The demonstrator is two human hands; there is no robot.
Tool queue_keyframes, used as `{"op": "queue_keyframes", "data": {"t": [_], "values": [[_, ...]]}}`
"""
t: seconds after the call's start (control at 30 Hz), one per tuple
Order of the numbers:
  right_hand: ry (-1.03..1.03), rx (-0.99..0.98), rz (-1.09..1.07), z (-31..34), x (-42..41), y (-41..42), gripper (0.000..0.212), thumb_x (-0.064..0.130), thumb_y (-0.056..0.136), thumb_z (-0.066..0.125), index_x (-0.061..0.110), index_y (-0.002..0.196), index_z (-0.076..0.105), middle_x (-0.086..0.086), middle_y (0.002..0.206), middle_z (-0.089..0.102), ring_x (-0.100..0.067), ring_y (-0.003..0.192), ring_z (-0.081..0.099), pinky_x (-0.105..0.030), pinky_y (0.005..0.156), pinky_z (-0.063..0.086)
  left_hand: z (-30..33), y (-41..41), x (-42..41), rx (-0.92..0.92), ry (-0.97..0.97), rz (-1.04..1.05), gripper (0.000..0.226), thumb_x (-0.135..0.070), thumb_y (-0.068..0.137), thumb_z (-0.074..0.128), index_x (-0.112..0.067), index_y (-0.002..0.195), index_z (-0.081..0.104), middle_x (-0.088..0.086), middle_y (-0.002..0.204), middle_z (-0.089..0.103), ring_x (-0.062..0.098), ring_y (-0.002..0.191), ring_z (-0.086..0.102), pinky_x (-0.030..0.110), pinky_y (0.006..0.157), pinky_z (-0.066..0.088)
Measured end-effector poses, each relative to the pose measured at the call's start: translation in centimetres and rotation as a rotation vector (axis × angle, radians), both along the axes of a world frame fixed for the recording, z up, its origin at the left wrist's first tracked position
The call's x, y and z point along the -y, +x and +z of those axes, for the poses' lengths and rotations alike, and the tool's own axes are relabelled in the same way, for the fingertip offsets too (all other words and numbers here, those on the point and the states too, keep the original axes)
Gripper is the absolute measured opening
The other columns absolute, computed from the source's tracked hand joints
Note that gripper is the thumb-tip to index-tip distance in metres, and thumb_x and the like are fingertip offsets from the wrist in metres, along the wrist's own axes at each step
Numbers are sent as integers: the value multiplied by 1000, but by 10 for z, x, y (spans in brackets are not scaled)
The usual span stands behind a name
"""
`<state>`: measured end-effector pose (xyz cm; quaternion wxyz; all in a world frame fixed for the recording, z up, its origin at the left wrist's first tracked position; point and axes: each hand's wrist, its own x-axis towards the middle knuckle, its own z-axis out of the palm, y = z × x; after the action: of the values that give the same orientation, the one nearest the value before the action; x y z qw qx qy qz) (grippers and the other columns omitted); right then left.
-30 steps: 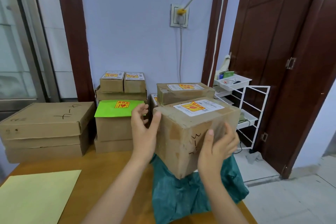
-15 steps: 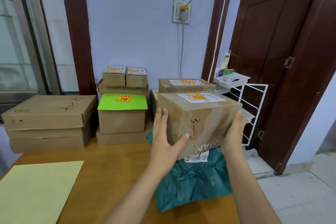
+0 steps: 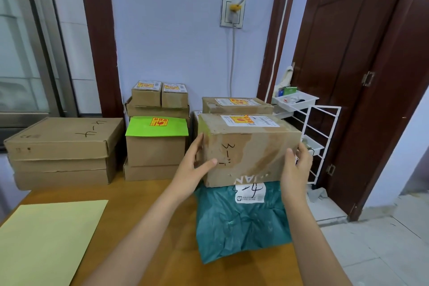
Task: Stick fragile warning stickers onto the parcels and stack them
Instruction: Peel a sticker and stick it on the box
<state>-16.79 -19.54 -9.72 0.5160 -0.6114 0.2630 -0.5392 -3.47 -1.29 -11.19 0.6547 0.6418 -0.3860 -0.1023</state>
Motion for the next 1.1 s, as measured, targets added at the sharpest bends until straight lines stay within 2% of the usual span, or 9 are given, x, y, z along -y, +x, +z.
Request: {"op": "queue_keyframes", "data": {"t": [0.13, 0.2, 0.3, 0.43, 0.6, 0.77, 0.83, 0.93, 1.1], "values": [[-297, -88, -188, -1, -31, 1, 41, 17, 85, 44, 11, 124, 54, 2, 123, 42, -13, 119, 33, -26, 98, 26, -2, 2, -16, 26, 30, 66, 47, -24, 93, 58, -28, 138, 44, -14, 136, 50, 2, 126, 45, 28, 106, 39], [-474, -147, -73, -7, -59, 4, 34, 15, 84, 43, 14, 114, 59, 10, 106, 48, -13, 107, 43, -25, 91, 33, -5, 2, -26, 65, 76, 113, 31, -24, 95, 54, -27, 126, 54, -14, 123, 58, 2, 115, 52, 25, 100, 44], [-616, -207, 163, -26, -103, 14, 27, 17, 89, 43, 14, 106, 64, 10, 94, 58, -9, 92, 56, -18, 80, 44, -10, -1, -45, 94, 120, 168, 22, -20, 96, 53, -27, 117, 57, -18, 112, 60, -4, 103, 55, 4, 82, 42], [-604, -273, 394, -41, -146, 29, 29, 20, 92, 43, 17, 111, 64, 12, 97, 59, 2, 96, 55, -13, 82, 43, -19, 3, -82, 93, 131, 246, 18, -17, 95, 55, -26, 110, 59, -14, 108, 62, -2, 101, 57, 11, 81, 42], [-607, -431, 558, -43, -178, 44, 25, 16, 98, 47, 19, 117, 62, 8, 105, 60, -1, 94, 54, -13, 82, 43, -18, 5, -133, 84, 147, 360, 17, -15, 95, 55, -29, 104, 60, -10, 107, 64, 2, 101, 57, 18, 86, 44], [-615, -588, 672, -43, -198, 59, 32, 21, 97, 48, 15, 129, 51, 5, 111, 55, -2, 95, 51, -12, 83, 40, -7, 8, -170, 101, 169, 487, 17, -16, 95, 54, -20, 110, 62, -4, 107, 63, 10, 102, 55, 17, 79, 41], [-609, -638, 694, -43, -204, 63, 35, 24, 98, 48, 15, 132, 48, 4, 113, 52, -3, 95, 50, -12, 83, 39, -5, 8, -180, 96, 170, 508, 17, -16, 95, 53, -20, 109, 61, -3, 108, 62, 12, 103, 55, 23, 83, 40], [-588, -665, 716, -42, -211, 68, 39, 27, 97, 47, 15, 134, 45, 2, 117, 52, -7, 97, 51, -18, 87, 42, -8, 9, -195, 101, 213, 537, 20, -17, 96, 53, -18, 113, 61, -4, 110, 61, 11, 105, 54, 23, 87, 38], [-593, -664, 741, -41, -215, 77, 38, 26, 98, 47, 13, 133, 46, 0, 120, 52, -7, 96, 51, -15, 84, 40, -14, 13, -221, 118, 289, 607, 27, -21, 96, 52, -15, 122, 59, -5, 114, 58, 10, 108, 50, 26, 93, 38]]}}
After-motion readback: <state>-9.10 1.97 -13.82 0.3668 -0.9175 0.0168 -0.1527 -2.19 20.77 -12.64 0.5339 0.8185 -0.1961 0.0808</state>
